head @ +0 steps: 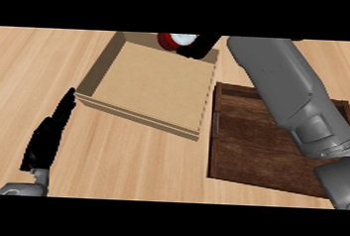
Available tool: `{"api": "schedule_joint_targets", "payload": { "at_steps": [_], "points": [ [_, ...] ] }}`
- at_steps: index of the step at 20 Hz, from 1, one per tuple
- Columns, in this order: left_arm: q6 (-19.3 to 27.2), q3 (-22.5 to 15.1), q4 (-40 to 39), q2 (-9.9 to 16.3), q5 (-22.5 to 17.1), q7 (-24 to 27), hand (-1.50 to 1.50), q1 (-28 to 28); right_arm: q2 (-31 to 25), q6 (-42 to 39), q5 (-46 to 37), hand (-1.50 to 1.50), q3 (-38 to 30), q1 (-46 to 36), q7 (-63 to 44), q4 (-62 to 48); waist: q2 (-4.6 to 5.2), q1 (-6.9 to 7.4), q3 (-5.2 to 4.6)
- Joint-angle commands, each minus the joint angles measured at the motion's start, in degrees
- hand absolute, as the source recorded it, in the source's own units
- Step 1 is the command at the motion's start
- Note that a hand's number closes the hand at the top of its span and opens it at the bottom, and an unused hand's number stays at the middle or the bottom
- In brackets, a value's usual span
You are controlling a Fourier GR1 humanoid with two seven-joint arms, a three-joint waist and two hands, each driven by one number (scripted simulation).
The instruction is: Pick the can from the tray and place it in the cardboard box
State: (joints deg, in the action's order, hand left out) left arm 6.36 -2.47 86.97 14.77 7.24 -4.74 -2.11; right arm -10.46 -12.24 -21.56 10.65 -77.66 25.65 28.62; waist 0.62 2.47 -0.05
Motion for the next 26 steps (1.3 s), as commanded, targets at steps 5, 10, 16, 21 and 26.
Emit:
{"api": "schedule_joint_targets", "payload": {
  "at_steps": [5,10,16,21,26],
  "points": [
    [1.13,-1.25,0.83,-2.07,1.48,-1.65,0.00,-1.53,9.94,4.58,-4.41,1.50,1.28,-5.99,-3.24,-11.14,0.36,0.55,-0.01],
    [0.05,-1.81,0.82,-1.58,2.10,-1.03,0.00,-1.31,10.37,7.14,-5.02,1.50,4.37,-5.38,-2.95,-15.06,0.71,1.73,-0.04],
    [-1.65,-1.76,0.41,-1.18,1.50,-1.46,0.00,-4.09,10.44,7.50,-0.50,-1.50,5.92,-2.61,-8.98,-16.36,1.07,4.40,-0.08],
    [-1.66,-1.75,-1.47,-1.66,1.85,-2.25,0.00,-6.04,10.46,6.84,2.91,-1.50,5.95,-3.08,-8.88,-15.06,1.25,5.09,-0.07],
    [-1.57,-1.27,-1.43,-1.67,1.56,-0.39,0.00,-4.93,10.46,13.18,11.42,-1.50,-2.75,-1.31,-6.46,-14.93,1.48,4.80,0.00]
  ]
}}
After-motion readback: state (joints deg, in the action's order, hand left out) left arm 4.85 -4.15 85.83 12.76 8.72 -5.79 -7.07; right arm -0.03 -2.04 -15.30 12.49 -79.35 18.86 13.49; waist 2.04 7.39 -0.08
